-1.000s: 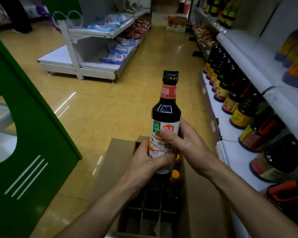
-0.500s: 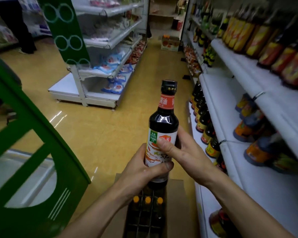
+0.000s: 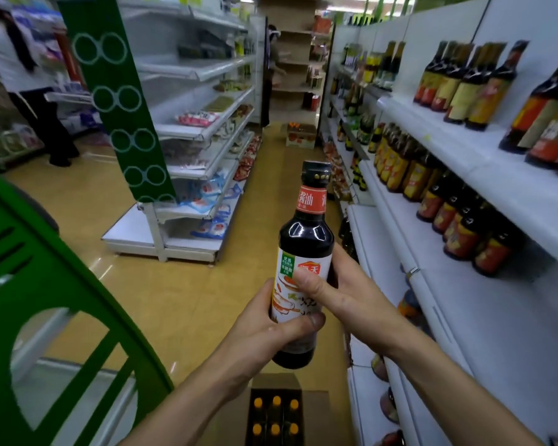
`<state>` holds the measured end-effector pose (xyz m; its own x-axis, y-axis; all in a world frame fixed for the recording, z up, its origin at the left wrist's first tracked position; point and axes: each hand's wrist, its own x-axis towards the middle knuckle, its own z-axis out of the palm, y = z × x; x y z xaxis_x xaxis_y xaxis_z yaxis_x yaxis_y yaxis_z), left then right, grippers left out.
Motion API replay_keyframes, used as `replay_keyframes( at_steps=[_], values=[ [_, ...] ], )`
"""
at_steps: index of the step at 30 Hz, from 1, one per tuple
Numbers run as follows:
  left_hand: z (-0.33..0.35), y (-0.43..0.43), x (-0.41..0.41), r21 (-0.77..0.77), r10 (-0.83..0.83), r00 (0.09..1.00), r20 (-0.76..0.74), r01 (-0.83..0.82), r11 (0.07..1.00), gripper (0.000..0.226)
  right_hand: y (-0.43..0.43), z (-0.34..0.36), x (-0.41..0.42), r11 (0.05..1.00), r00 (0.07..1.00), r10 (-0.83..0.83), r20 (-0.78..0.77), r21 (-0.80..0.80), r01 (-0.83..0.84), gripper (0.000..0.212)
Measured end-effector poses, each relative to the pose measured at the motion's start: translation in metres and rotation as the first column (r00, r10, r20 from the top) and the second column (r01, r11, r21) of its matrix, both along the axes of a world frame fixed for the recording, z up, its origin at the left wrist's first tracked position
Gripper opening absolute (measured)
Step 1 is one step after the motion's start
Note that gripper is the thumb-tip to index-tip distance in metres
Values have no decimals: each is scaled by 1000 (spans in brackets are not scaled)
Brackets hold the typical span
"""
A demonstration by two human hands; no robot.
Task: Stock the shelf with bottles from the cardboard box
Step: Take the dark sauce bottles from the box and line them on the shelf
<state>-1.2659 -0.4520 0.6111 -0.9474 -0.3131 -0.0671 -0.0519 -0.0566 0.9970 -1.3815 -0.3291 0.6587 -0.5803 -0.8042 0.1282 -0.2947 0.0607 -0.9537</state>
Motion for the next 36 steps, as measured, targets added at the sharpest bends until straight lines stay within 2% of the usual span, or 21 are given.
replay_keyframes(
  at_steps=[8,11,15,20,28,36],
  values=[
    [87,5,9,-35,-100,994,-49,99,995,46,15,89,23,996,995,-93,-36,-20,92,56],
    [104,11,10,-37,-150,986,-71,148,988,49,27,108,32,992,991,-128,-48,-26,127,49],
    [119,23,4,-40,-238,967,-90,236,971,53,46,120,38,974,972,-224,-65,-45,221,54],
    [128,51,-13,-38,-327,941,-93,324,945,55,81,132,39,939,935,-345,-80,-40,343,52],
    [144,133,-55,-59,-504,855,-121,501,863,54,171,153,32,851,849,-525,-65,-73,520,54],
    [170,253,-87,-55,-687,700,-193,692,720,49,290,182,37,714,707,-700,-101,-115,690,54]
  ],
)
